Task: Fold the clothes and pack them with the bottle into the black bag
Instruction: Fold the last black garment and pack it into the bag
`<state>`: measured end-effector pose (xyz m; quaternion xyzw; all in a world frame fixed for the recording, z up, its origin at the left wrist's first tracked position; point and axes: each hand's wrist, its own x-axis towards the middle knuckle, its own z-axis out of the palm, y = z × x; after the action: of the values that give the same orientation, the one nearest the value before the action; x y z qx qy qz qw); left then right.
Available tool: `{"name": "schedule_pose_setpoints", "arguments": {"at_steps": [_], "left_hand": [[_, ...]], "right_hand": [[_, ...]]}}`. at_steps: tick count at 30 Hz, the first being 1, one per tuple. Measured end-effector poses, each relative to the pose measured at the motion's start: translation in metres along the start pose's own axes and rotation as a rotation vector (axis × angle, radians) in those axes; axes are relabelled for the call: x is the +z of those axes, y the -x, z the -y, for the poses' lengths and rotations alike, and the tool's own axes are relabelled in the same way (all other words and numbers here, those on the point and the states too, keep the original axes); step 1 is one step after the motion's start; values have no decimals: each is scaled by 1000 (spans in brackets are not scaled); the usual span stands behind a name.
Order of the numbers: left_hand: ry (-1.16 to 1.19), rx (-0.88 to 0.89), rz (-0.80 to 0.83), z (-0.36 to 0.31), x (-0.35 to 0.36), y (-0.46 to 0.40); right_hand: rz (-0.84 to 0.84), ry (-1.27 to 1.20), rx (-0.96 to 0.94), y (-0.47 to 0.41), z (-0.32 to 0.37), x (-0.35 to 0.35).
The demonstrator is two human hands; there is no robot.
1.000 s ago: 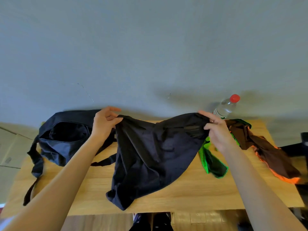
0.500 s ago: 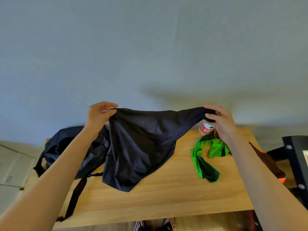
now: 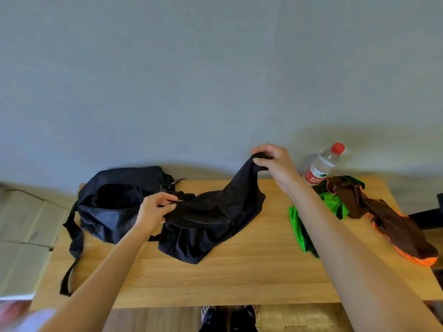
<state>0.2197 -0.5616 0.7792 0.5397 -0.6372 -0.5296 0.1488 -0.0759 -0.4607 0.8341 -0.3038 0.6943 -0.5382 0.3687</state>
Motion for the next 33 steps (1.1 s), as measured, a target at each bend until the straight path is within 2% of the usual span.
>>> {"name": "schedule_pose_setpoints", "arguments": {"at_steps": [3,6,12,17,23,26,33], "left_hand": [[-5,-47,-23,18,0,-2],[0,-97,-56,33,-5,-5],[12,-156,-87,54,-11,-11],[28,-179,-82,63,-5,-21],[4,-180,-103,67,-2,-32],[16,-172,-115,66,-6,-33],[172,-143,-160,47,-19,-38]], "right_hand": [[139,10,76,-16,-14,36],[220,170,119,-30,-33,58],[146,399,170,-43,-83,60],[219,567,290,-46,-132,58],[255,805,252,-56,-161,74],[194,753,224,-59,-160,76],[44,429,129,-59,-127,41]]}}
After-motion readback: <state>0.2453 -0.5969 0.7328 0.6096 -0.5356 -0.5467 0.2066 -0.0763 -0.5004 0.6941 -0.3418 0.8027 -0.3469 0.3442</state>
